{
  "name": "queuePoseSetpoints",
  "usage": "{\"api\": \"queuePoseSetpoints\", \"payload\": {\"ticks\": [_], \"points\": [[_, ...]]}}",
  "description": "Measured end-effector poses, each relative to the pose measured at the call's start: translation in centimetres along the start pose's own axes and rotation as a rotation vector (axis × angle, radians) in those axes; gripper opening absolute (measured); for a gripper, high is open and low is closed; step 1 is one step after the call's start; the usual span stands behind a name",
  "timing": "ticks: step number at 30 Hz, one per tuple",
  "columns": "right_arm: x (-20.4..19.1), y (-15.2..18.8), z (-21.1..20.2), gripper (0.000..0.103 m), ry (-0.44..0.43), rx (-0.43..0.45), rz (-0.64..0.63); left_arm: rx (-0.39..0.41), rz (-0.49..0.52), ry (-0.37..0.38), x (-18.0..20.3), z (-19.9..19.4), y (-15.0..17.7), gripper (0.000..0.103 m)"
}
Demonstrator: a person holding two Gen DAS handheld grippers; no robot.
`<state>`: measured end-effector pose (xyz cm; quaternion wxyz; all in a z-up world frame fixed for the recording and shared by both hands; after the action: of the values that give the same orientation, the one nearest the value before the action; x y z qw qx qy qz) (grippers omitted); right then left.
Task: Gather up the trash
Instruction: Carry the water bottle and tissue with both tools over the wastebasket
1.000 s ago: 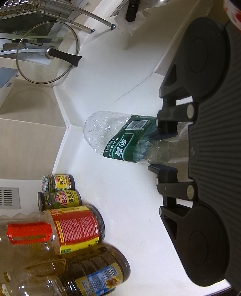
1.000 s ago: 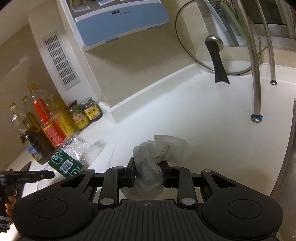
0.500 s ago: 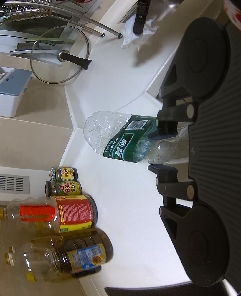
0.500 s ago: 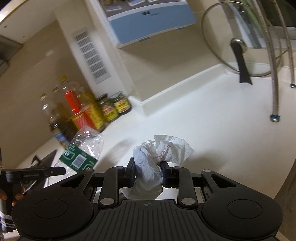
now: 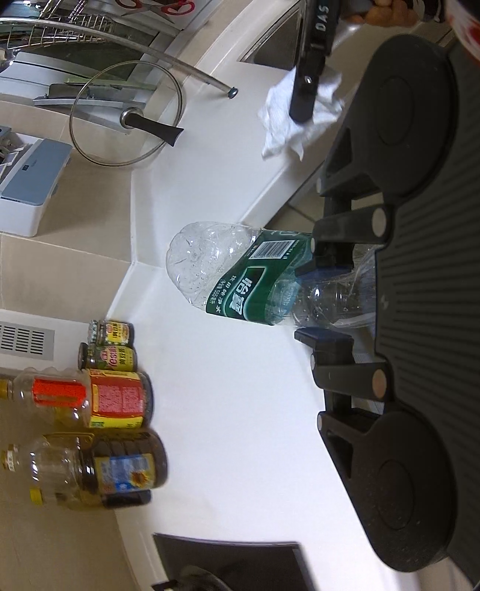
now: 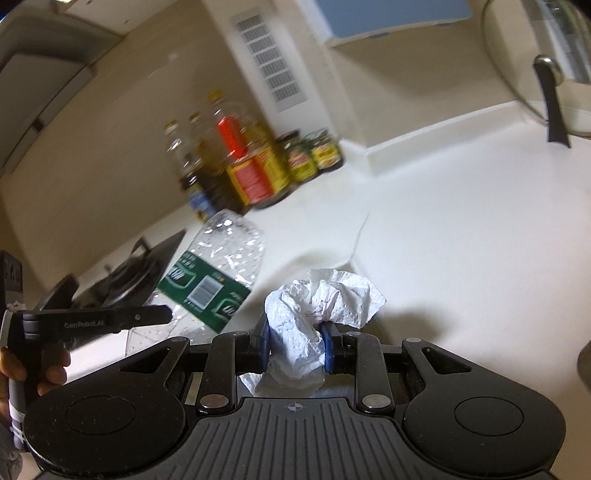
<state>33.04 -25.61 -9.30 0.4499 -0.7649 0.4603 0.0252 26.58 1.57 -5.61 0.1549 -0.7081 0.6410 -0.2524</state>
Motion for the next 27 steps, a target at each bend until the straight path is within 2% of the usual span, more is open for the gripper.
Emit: {"api": "queuePoseSetpoints", "payload": {"ticks": [12, 27], "points": [[-1.8, 3.7, 1.2, 0.027, -0.036, -0.102, -0.063, -0.069, -0.069, 0.004, 1.5, 0.1, 5.0, 0.025], [-1.4, 6.9, 5.7, 0.027, 0.058, -0.19, -0.043, -0.246, -0.149, 0.026, -0.7, 6.2, 9.1, 0.025]]}}
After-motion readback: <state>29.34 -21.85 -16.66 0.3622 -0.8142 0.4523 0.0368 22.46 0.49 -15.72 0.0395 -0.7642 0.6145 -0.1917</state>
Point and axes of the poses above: each gripper's, at about its wrist camera, not at the fingertips, and z roughly the way its jaws point, x to its right, y to its underside, the point moved 4 cm from there along z, roughly the way its jaws point, and after that the axes turned 14 degrees about -x, right-handed, at the moved point
